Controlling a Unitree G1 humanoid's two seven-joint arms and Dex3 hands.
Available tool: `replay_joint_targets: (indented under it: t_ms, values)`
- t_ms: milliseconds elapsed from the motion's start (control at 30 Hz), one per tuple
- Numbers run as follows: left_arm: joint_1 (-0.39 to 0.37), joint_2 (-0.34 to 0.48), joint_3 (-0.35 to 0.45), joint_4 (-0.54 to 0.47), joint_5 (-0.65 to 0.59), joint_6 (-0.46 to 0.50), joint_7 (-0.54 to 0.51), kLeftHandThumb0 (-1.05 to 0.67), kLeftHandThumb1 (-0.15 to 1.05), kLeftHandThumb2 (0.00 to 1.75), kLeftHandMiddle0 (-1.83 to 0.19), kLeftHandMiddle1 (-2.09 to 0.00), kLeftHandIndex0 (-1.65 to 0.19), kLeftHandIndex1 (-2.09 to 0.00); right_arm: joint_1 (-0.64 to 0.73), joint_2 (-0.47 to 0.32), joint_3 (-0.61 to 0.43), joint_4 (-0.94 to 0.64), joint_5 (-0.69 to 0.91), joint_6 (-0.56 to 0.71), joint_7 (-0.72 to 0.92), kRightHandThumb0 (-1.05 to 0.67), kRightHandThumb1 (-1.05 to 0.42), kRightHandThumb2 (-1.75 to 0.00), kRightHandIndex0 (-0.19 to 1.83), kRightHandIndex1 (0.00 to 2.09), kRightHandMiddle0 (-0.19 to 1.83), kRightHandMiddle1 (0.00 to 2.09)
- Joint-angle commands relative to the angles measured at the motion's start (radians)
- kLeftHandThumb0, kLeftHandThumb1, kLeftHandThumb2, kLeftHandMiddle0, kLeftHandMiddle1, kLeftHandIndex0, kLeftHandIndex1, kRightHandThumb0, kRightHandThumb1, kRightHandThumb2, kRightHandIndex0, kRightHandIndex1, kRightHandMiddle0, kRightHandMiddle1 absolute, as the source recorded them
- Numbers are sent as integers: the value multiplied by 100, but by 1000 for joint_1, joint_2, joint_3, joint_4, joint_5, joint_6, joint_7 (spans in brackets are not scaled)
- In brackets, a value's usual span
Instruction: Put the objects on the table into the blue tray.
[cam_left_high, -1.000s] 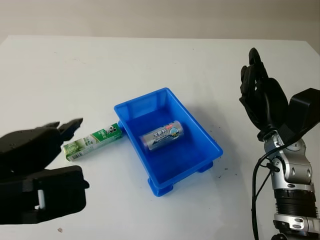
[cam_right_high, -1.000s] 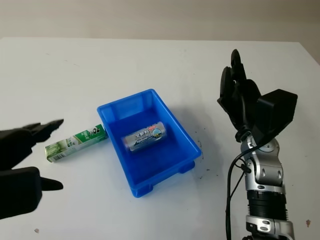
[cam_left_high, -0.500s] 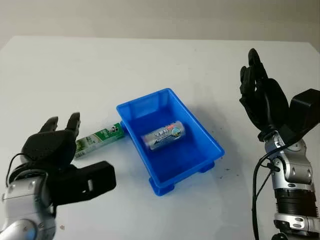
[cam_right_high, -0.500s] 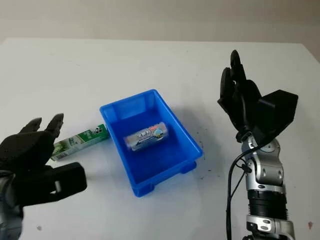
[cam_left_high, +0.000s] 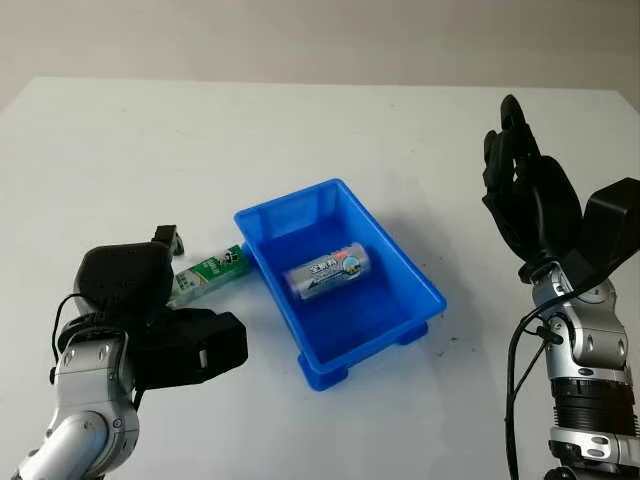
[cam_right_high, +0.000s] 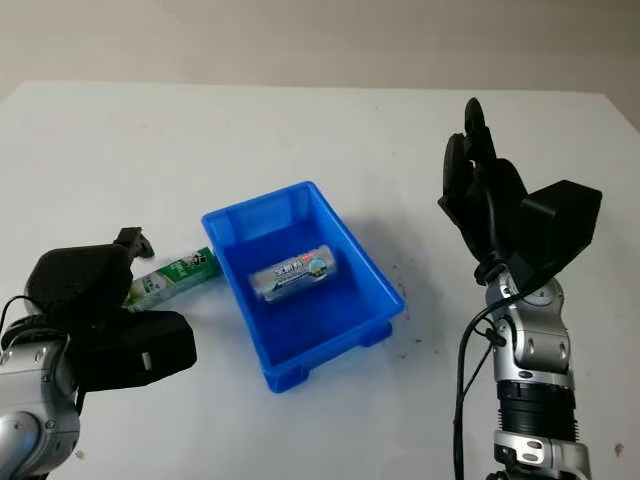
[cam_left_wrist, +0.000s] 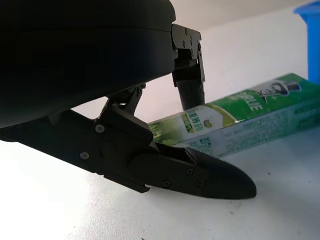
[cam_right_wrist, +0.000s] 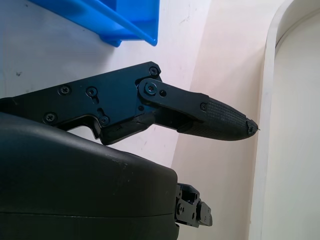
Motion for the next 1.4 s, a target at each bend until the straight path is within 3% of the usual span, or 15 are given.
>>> replay_joint_targets:
  t_ms: [0,67,100,300,367,400,433,500,600,733,800,933,1033,1200,1367]
  values:
    - [-25,3,21,21,-29,-38,-29,-63,105,33,-53,-209,10,-171,0,-8,-4,-24,2,-7,1,-71,-105,-70,-19,0,-19,0]
    - [-38,6,35,47,-49,-78,-34,-65,105,31,-42,-209,11,-160,-1,-11,-4,-28,1,-6,4,-71,-105,-71,-19,0,-19,0]
    - [-45,6,40,61,-53,-93,-35,-65,105,30,-35,-209,13,-168,-1,-12,-5,-29,2,-6,5,-71,-105,-71,-19,0,-19,0]
    - [-96,17,26,153,4,-142,-87,-66,105,29,-50,-209,7,-128,-1,-8,-10,-41,5,-6,0,-70,-105,-72,-19,0,-19,0]
    - [-105,8,31,169,3,-152,-87,-65,105,28,-57,-209,2,-125,1,-10,-11,-50,4,1,-3,-71,-105,-72,-19,0,-19,0]
    - [-106,5,35,173,0,-159,-79,-62,105,30,-63,-209,-1,-140,1,-10,-11,-55,4,5,-4,-71,-105,-72,-19,0,-19,0]
    - [-102,3,43,174,-6,-170,-53,-58,105,32,-69,-209,1,-175,2,-12,-11,-57,4,6,-3,-71,-105,-72,-19,0,-19,0]
    - [-96,-2,56,174,-17,-184,-17,-53,105,32,-71,-209,0,-200,3,-12,-12,-59,5,9,-2,-72,-105,-71,-19,0,-19,0]
    - [-97,14,72,163,4,-199,31,-46,105,32,-88,-209,-29,-208,2,-11,-12,-60,8,13,0,-71,-105,-71,-19,0,-19,0]
    - [-90,30,163,108,-53,-227,96,-34,105,22,-74,-209,-21,-209,-1,-7,-13,-57,12,15,0,-70,-105,-72,-19,0,-19,0]
    - [-93,62,186,93,-36,-242,95,-39,105,26,-64,-209,-23,-209,-3,-7,-12,-54,15,15,3,-68,-105,-73,-19,0,-19,0]
    - [-168,102,259,61,31,-177,-16,-41,105,25,-55,-209,-20,-196,-5,-6,-9,-49,12,11,4,-67,-105,-75,-19,0,-19,0]
    - [-254,147,331,79,60,-139,-24,-46,105,23,-57,-209,-26,-181,-5,-7,-5,-46,6,10,3,-67,-105,-75,-19,0,-19,0]
    - [-369,157,371,109,113,-84,-11,-46,105,11,-57,-209,-18,-159,-3,-10,-2,-46,4,13,8,-68,-105,-74,-19,0,-19,0]
    - [-496,162,357,103,213,-69,-13,-49,105,10,-77,-209,-33,-188,2,-2,4,-53,4,25,6,-72,-105,-69,-19,0,-19,0]
